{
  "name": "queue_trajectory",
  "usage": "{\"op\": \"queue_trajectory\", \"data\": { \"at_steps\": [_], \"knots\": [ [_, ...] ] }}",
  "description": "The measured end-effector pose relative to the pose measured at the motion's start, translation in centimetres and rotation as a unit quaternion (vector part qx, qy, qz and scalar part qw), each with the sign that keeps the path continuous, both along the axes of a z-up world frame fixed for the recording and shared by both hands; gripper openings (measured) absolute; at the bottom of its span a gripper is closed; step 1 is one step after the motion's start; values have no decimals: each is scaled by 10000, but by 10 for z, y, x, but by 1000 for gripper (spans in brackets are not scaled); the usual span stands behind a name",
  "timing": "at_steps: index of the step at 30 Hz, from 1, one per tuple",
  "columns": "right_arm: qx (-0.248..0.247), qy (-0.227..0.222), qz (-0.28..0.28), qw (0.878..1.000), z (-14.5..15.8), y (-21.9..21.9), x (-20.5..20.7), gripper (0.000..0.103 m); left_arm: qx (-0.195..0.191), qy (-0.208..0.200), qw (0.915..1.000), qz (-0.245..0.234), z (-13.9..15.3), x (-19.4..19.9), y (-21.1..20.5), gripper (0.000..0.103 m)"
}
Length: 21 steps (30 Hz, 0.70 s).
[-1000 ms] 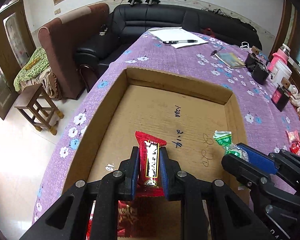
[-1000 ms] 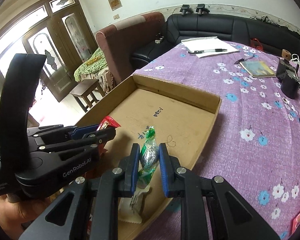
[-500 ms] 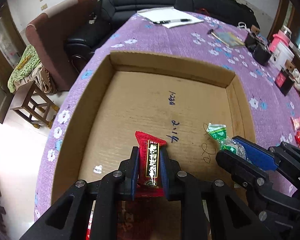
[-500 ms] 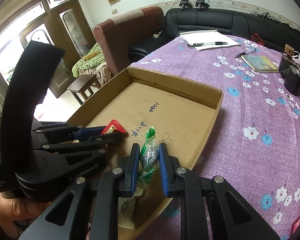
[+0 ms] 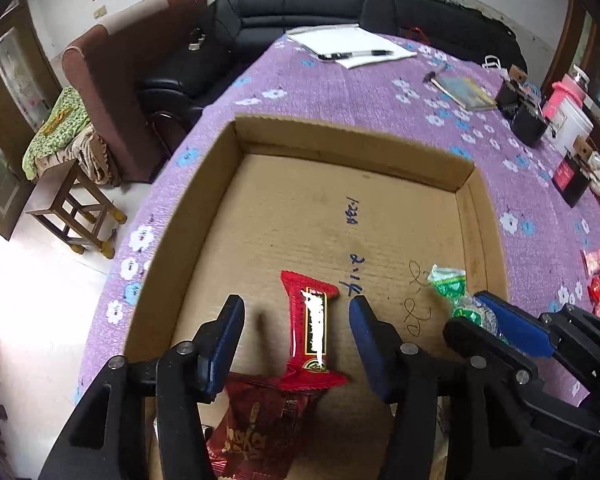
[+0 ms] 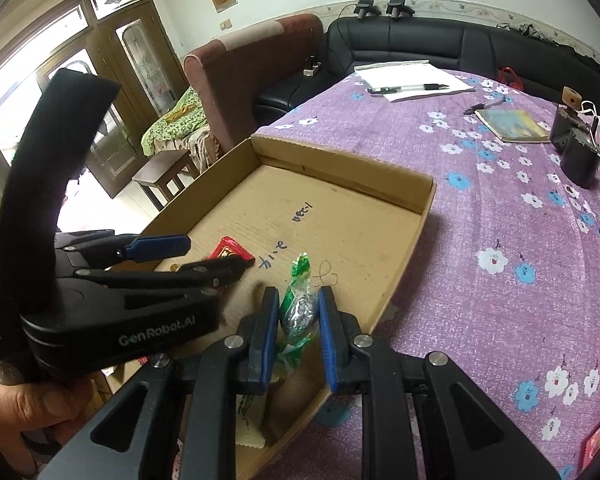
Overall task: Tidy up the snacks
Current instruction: 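Carry both snacks over the cardboard box and open both tools to drop them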
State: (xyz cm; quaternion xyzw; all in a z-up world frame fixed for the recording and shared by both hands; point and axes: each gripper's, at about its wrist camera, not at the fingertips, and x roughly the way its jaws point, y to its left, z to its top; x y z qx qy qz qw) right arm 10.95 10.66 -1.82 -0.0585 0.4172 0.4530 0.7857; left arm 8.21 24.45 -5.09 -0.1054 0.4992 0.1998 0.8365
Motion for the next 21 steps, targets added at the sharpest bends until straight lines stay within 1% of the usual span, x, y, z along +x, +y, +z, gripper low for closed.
{"op": "queue_trajectory", "data": {
  "at_steps": [1, 2, 3, 4, 5, 6, 10, 12, 14, 15, 16, 18, 20, 21],
  "knots": [
    [-6, 7, 1, 10000, 0, 0, 0, 21, 5, -33, 10000, 17, 2, -1, 0, 59],
    [-17, 18, -1, 10000, 0, 1, 0, 26, 5, -63, 10000, 29, 4, -3, 1, 59],
    [-6, 20, 3, 10000, 0, 1, 0, 28, 5, -98, 9999, 54, 6, -5, 2, 59],
    [5, 17, -1, 10000, 1, 0, -1, 33, 0, -135, 9999, 64, 8, -6, 2, 60],
    [20, 0, -4, 10000, 2, 0, -2, 35, -2, -179, 9998, 75, 11, -8, 2, 62],
    [37, -20, 1, 10000, 3, -1, -3, 35, 11, -226, 9997, 98, 14, -11, 3, 64],
    [161, -128, -2, 9998, 14, -14, -10, 35, 21, -377, 9992, 108, 25, -19, -1, 64],
    [275, -269, -108, 9992, 23, -38, -15, 35, -6, -508, 9987, 39, 34, -23, -9, 64],
    [283, -444, -352, 9980, 27, -73, -18, 36, -4, -629, 9980, -101, 42, -25, -21, 64],
    [276, -472, -484, 9973, 27, -87, -17, 36, 8, -730, 9971, -222, 47, -26, -33, 66],
    [301, -468, -648, 9963, 26, -106, -15, 36, 13, -796, 9963, -314, 50, -26, -42, 70],
    [324, -402, -1102, 9926, 21, -152, -8, 36, 31, -922, 9943, -538, 54, -22, -66, 72],
    [332, -331, -1498, 9876, 15, -192, 0, 36, 24, -996, 9918, -796, 56, -17, -90, 72],
    [315, -317, -1618, 9858, 13, -204, 2, 36, 26, -1000, 9903, -964, 56, -12, -106, 72]
  ]
}}
